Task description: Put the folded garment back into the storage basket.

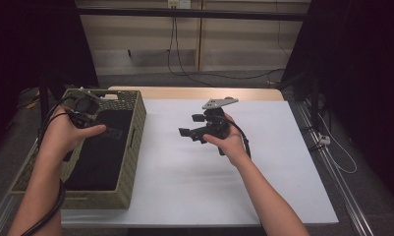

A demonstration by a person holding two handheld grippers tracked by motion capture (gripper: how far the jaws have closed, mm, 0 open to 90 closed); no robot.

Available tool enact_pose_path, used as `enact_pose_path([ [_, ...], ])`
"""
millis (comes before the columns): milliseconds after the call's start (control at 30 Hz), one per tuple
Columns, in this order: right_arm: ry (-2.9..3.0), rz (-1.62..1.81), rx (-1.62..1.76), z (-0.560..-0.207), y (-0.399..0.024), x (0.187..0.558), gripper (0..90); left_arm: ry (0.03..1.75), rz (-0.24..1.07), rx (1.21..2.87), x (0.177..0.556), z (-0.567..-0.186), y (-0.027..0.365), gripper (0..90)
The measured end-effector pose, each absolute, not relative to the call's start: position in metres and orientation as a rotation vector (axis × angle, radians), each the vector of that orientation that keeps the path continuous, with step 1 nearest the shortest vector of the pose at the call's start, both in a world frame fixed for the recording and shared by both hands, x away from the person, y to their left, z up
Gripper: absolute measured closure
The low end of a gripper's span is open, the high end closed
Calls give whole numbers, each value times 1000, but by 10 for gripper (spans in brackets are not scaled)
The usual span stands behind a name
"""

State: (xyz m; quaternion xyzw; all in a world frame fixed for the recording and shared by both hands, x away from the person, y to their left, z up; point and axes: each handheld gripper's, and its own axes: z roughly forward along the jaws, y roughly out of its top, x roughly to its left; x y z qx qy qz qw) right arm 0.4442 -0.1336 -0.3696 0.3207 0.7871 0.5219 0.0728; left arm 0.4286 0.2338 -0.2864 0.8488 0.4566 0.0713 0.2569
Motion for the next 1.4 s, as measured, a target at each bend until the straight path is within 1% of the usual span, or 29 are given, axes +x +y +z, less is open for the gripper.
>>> enact_pose_path([
  [67, 2360, 1561, 970, -372, -136, 441, 159, 1229, 200, 2300, 428, -287, 234, 61],
  [100, 2364, 1564, 973, -373, -138, 439, 159, 1262, 207, 2268, 427, -287, 232, 61],
  [167, 2365, 1555, 969, -375, -141, 436, 158, 1262, 210, 2241, 426, -288, 231, 61],
  [367, 2389, 1525, 994, -382, -149, 431, 154, 1249, 205, 2222, 427, -289, 231, 60],
  [467, 2402, 1517, 992, -384, -153, 428, 147, 1222, 214, 2226, 428, -290, 231, 60],
  [733, 2443, 1480, 997, -390, -162, 420, 131, 1176, 254, 2156, 429, -293, 229, 59],
  [867, 2453, 1468, 1006, -393, -167, 417, 125, 1148, 284, 2103, 426, -292, 228, 58],
  [1267, 2438, 1458, 1033, -400, -183, 405, 120, 1078, 300, 2004, 416, -299, 226, 54],
  [1400, 2438, 1468, 1031, -401, -188, 401, 117, 1039, 334, 1981, 412, -301, 228, 53],
])
